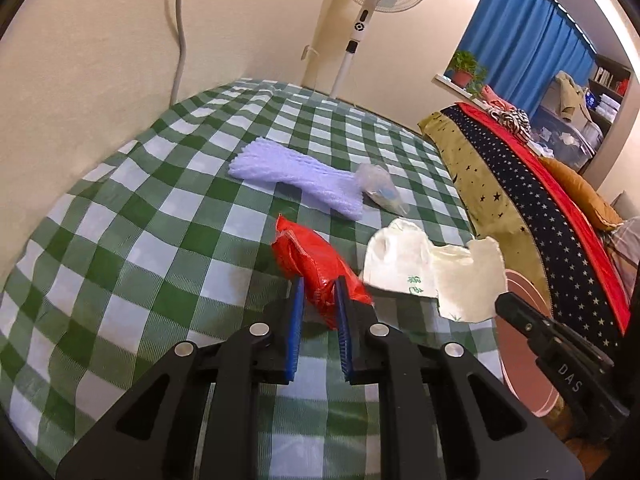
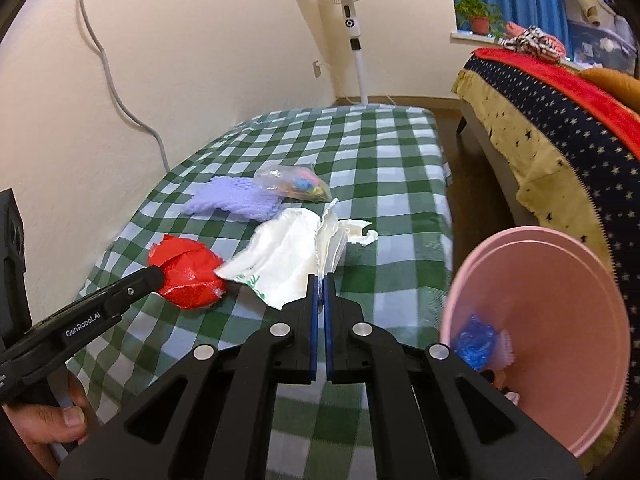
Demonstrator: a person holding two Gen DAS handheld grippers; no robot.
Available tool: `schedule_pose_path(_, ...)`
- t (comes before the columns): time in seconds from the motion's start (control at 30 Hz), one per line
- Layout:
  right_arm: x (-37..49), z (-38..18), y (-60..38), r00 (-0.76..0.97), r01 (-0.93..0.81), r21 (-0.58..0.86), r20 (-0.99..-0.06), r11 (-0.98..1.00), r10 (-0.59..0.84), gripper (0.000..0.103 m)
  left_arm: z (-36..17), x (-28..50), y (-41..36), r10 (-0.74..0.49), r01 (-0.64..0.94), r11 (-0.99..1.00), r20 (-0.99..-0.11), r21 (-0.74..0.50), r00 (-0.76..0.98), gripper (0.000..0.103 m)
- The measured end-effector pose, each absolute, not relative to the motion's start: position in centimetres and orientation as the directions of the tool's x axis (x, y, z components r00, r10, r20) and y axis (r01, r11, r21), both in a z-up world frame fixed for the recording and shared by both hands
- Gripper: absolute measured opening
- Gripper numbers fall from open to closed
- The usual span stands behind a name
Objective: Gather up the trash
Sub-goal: 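Grasp the red plastic bag with the left tool while the right tool grasps the white paper, then carry the red bag and white paper over the pink bin with both tools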
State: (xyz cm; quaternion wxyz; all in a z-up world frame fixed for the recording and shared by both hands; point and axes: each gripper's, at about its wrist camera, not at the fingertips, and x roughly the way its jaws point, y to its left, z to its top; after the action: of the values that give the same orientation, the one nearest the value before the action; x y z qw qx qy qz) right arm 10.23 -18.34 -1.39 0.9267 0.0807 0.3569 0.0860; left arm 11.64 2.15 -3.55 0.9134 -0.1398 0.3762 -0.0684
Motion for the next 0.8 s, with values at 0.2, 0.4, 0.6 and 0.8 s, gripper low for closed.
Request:
schedule_pose_path(0.2,8.2,0.0,-18.9,0.752,-0.098,0.199,-0.628,0.975,0.204,0.002,-2.4,10.1,1.3,-0.231,0.050,0.958,-0.655,-0.283,0.719,0.015)
schedule_pose_path(0.4,6.6,1.3,-19.5,0.770,-0.095,0.196,-0.607,0.976,0.197,0.002,-1.4,8.7,0.9,-0.235,0.075,0.961,-0.639,-0.267,0.732,0.015)
schedule_pose_path(0.6,5.4,2.6,-20.0,0.788,-0.092,0.188,-0.587,0.978,0.187,0.002,-0.6,7.8,0.2,-0.243,0.104,0.962,-0.623,-0.251,0.743,0.015)
schedule_pose_path(0.8,4.7,3.6,-21.0,0.804,-0.068,0.182,-0.572,0.981,0.162,0.002,-0.1,7.4,-0.3,-0.256,0.130,0.961,-0.607,-0.244,0.752,0.015)
